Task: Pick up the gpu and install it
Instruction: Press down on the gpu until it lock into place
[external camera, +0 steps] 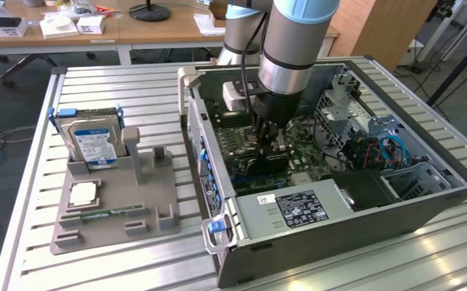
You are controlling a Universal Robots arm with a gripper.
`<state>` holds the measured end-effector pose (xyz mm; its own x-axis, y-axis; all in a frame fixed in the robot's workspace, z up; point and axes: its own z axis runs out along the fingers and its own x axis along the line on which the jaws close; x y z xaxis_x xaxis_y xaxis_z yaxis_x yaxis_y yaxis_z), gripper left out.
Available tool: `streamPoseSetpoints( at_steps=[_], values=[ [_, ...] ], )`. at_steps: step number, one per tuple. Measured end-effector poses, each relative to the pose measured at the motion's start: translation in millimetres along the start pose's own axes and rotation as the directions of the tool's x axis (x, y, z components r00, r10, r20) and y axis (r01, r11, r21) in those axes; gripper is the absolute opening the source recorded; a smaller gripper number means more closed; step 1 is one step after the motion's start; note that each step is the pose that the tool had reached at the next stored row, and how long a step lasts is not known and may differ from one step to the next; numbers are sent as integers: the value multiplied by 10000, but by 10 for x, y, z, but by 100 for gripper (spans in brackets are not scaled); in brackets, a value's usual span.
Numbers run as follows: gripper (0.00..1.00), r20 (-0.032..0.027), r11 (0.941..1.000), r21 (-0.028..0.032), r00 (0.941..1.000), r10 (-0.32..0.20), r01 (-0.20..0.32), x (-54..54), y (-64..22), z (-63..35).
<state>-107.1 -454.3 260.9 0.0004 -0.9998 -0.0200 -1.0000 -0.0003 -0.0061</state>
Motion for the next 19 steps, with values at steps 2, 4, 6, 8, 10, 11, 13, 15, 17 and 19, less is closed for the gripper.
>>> streamPoseSetpoints(
  at_steps=[2, 4, 6, 8, 10, 11, 13, 15, 17, 19],
  values=[
    [10, 0, 10000, 0, 10000, 0, 0, 0, 0, 0],
    [10, 0, 10000, 0, 10000, 0, 0, 0, 0, 0],
    [10, 0, 10000, 0, 10000, 0, 0, 0, 0, 0],
    [10, 0, 10000, 0, 10000, 0, 0, 0, 0, 0],
    [10, 6, 10000, 2, 10000, 0, 0, -1, 0, -5],
    [10, 12, 10000, 5, 10000, 1, -1, -1, 0, -12],
    [10, 0, 10000, 0, 10000, 1, -1, -1, 0, -47],
    [10, 2, 10000, 1, 10000, 0, 0, -2, -1, -78],
    [10, 0, 10000, 0, 10000, 1, -1, -2, -1, -110],
    [10, 0, 10000, 0, 10000, 0, 0, -3, -1, -142]
  ],
)
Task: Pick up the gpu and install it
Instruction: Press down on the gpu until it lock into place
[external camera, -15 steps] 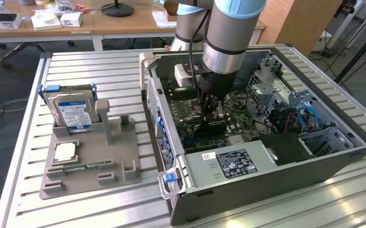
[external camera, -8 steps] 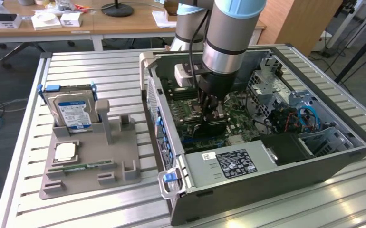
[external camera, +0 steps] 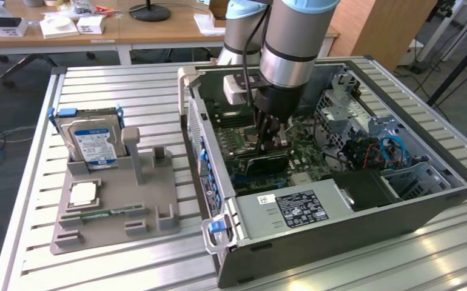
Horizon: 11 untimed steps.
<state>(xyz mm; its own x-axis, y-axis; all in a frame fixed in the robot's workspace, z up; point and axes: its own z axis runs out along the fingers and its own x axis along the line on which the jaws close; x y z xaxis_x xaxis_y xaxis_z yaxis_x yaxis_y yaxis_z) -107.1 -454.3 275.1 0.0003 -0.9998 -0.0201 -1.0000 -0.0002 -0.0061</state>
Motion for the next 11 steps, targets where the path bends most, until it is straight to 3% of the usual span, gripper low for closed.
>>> streamPoseSetpoints(
  at_steps=[11],
  values=[
    [10, -1, 10000, 0, 10000, 0, 0, -4, -1, -177]
  ],
)
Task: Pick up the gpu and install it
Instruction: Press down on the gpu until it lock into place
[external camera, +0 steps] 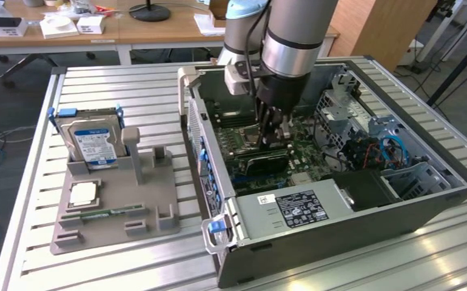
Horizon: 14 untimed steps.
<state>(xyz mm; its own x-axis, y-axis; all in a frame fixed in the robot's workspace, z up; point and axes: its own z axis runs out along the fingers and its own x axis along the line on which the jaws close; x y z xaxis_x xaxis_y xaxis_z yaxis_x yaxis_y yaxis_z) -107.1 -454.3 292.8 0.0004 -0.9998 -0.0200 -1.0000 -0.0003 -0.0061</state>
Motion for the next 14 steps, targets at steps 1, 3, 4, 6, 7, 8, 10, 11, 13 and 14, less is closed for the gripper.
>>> streamPoseSetpoints(
  at_steps=[1, 3, 4, 6, 7, 8, 10, 11, 13, 14],
  values=[
    [10, 0, 10000, 0, 10000, 0, 0, 0, 0, -22],
    [10, 0, 10000, 1, 10000, 0, 0, -1, 0, -60],
    [10, 0, 10000, 1, 10000, 1, -1, -2, 0, -77],
    [10, 0, 10000, 0, 10000, 0, 0, -2, -1, -109],
    [10, 0, 10000, 0, 10000, 0, 0, -2, -1, -124],
    [10, 1, 10000, 1, 10000, 0, 0, -3, -1, -136],
    [10, 1, 10000, 0, 10000, 0, 0, -3, -1, -161],
    [10, 0, 10000, 0, 10000, 0, 0, -3, -1, -175],
    [10, 0, 10000, 1, 10000, 0, 0, -4, -1, -208],
    [10, 0, 10000, 0, 10000, 0, 0, -5, -1, -226]
  ],
)
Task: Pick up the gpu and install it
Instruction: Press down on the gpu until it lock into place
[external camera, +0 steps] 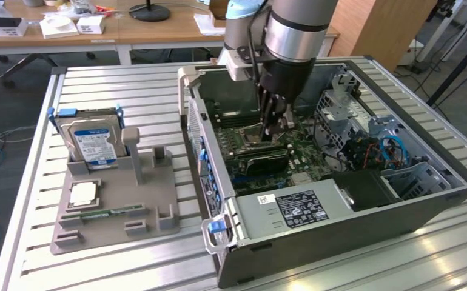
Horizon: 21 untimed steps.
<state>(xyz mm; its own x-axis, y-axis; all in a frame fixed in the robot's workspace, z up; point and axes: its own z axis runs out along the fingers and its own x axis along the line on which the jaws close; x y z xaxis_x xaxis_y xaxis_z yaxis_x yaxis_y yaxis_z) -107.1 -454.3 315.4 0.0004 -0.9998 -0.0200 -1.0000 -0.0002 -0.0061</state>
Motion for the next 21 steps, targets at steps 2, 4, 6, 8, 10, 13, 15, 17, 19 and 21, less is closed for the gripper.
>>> streamPoseSetpoints(
  at_steps=[2, 4, 6, 8, 10, 13, 15, 17, 19, 21],
  values=[
    [10, 0, 10000, 0, 10000, 0, 0, -1, 0, -41],
    [10, -2, 10000, 0, 10000, 0, 0, -2, -1, -86],
    [10, -2, 10000, 0, 10000, 0, 0, -2, -1, -125],
    [10, -1, 10000, 1, 10000, 0, 0, -3, -1, -159],
    [10, -2, 10000, 0, 10000, 0, 0, -4, -1, -191],
    [10, -2, 10000, 0, 10000, 0, 0, -5, -1, -229],
    [10, -3, 10000, 0, 10000, 0, 0, -5, -2, -249],
    [10, -3, 10000, 0, 10000, 0, 0, -5, -2, -269],
    [10, -2, 10000, 1, 10000, 0, 0, -6, -2, -287],
    [10, -3, 10000, 0, 10000, 0, 0, -6, -2, -312]
  ],
)
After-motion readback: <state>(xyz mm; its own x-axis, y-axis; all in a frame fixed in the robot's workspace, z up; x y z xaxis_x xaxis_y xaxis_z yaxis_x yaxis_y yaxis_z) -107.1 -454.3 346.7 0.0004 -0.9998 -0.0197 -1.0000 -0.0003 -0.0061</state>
